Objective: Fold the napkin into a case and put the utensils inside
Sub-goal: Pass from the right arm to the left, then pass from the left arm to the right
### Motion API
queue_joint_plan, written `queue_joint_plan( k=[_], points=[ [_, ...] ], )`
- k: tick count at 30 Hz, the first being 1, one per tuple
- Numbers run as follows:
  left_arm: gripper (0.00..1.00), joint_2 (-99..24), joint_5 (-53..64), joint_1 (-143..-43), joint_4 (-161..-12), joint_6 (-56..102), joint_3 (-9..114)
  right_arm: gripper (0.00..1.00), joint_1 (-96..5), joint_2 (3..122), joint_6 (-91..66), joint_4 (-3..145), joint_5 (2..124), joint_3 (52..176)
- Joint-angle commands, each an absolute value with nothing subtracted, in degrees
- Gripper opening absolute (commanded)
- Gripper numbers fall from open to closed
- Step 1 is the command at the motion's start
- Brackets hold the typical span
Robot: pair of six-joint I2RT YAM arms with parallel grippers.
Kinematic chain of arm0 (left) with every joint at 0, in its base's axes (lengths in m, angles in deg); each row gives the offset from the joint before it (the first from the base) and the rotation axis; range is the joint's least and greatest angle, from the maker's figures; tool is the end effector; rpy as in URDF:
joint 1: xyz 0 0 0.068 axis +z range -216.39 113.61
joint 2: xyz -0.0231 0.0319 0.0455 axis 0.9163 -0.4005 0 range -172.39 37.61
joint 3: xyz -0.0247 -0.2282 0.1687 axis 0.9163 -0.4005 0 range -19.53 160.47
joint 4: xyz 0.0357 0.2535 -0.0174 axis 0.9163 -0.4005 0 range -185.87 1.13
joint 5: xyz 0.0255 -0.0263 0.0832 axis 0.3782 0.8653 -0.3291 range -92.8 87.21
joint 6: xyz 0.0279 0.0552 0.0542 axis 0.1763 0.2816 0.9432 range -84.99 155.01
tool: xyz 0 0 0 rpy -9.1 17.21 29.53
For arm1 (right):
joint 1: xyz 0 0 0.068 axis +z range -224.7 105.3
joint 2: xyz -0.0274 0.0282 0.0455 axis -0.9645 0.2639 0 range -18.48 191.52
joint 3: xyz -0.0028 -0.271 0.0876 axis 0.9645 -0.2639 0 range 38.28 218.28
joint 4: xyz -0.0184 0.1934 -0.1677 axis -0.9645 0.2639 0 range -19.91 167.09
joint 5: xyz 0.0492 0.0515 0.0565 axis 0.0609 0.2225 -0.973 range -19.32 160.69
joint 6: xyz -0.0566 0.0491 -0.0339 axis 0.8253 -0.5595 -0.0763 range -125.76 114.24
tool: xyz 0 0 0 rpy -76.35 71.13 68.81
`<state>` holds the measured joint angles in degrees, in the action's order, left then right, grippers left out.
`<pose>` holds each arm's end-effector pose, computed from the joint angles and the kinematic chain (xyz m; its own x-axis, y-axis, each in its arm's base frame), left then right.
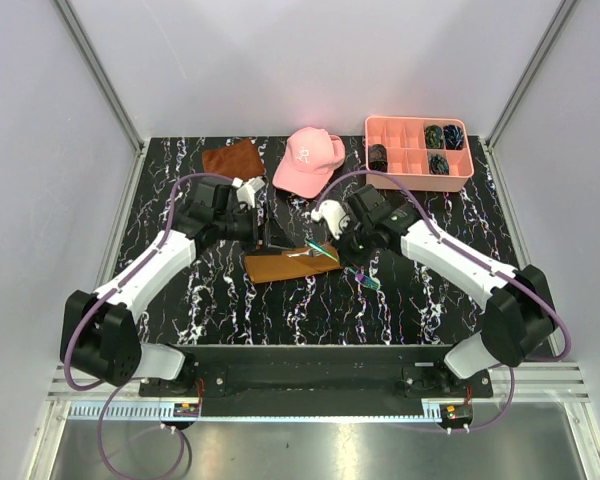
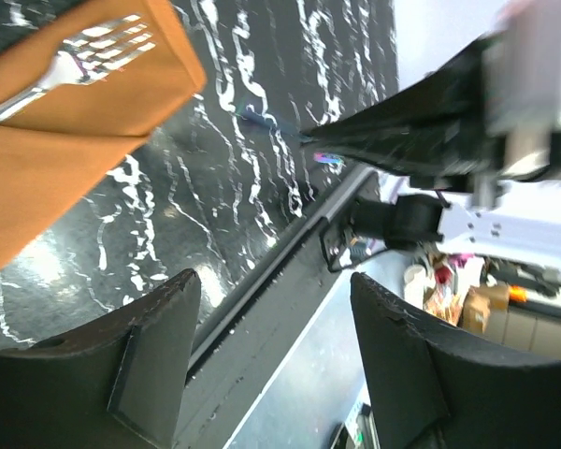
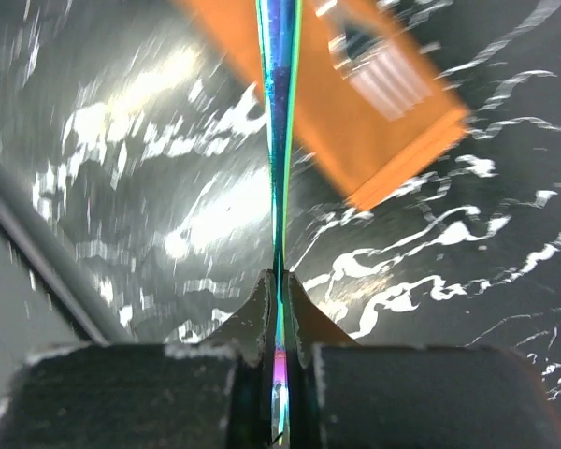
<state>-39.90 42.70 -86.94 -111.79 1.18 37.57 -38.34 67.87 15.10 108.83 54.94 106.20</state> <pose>0.2595 -0.1517 0.2708 -0.9412 -0.0640 -0.3318 0.2502 0.5281 -0.8115 0.2514 0.2091 0.2504 -0.3869 -0.7104 -0.5879 -0.8849 0.4654 0.0200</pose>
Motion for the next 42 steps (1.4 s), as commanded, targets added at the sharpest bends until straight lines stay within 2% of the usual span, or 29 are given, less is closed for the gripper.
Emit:
queue_joint_plan(
  k=[1,17,18,19,22,23,24,25,26,28,30,31,32,33,36,37,38,39,40,42],
  points=[
    [0.68,-40.34,51.49,-86.78,-108.83,3.11,37.96,0.00,-36.12,67.39,27.90,115.79,49.77,109.03],
    [0.65,-48.17,51.87,-90.91,-105.92,2.23,36.11,0.00,-31.55,66.52,27.90,111.93,48.63,108.77],
    [0.63,-48.61,52.05,-91.26,-105.14,1.96,35.84,0.00,-31.46,66.43,27.64,111.14,48.62,108.94],
    [0.53,-48.78,52.83,-91.35,-104.17,0.83,35.58,0.00,-31.28,66.43,27.47,111.05,48.62,109.11],
    [0.42,-49.05,53.72,-91.52,-101.35,-0.93,34.61,0.01,-30.75,67.22,27.29,110.96,48.80,109.73],
    [0.33,-49.05,53.72,-91.52,-101.00,-1.03,34.52,0.01,-30.58,67.30,27.29,110.87,49.06,109.73],
    [0.29,-49.14,53.63,-91.52,-100.56,-1.11,34.44,0.02,-30.32,67.30,27.20,110.18,49.24,109.47],
    [0.25,-49.22,53.37,-91.52,-100.47,-1.20,34.44,0.07,-30.14,67.39,27.11,109.99,49.67,109.29],
    [0.11,-49.23,52.93,-91.44,-100.21,-1.38,34.44,0.11,-29.96,67.31,26.68,109.56,50.03,109.03],
    [0.02,-48.18,51.09,-91.44,-98.63,-2.16,33.91,0.23,-29.96,66.95,23.44,107.63,53.26,108.42],
    [0.00,-45.38,47.59,-91.17,-96.71,-2.26,32.60,0.51,-29.96,66.95,15.91,105.70,57.57,108.33],
    [0.00,-44.23,45.57,-91.09,-96.26,-1.91,32.15,0.60,-29.96,67.04,13.43,105.60,60.90,108.41],
    [0.00,-42.74,43.20,-90.91,-96.08,-1.56,31.63,0.93,-29.96,66.87,7.57,105.69,63.54,108.67],
    [0.00,-39.85,38.47,-90.91,-95.03,-1.21,30.32,1.00,-30.05,66.60,4.03,105.69,66.70,109.03],
    [0.00,-34.48,31.08,-90.91,-90.90,-2.42,26.28,1.00,-30.22,66.25,-11.78,108.13,82.42,110.16],
    [0.00,-33.24,29.83,-90.91,-89.33,-3.13,24.96,1.00,-30.31,66.42,-17.83,109.45,92.73,110.69],
    [0.00,-31.05,28.51,-90.91,-86.35,-3.75,22.59,1.00,-31.18,67.12,-30.68,115.56,94.57,113.22],
    [0.00,-30.07,26.41,-91.00,-84.49,-5.49,21.18,1.00,-32.32,67.48,-32.63,116.40,91.37,113.77],
    [0.00,-29.19,25.95,-90.91,-82.13,-6.55,19.77,1.00,-33.55,67.57,-34.39,116.41,81.33,113.86],
    [0.00,-26.47,22.28,-91.08,-76.76,-8.75,15.99,1.00,-36.01,66.87,-43.87,115.18,78.08,112.82]
  ],
)
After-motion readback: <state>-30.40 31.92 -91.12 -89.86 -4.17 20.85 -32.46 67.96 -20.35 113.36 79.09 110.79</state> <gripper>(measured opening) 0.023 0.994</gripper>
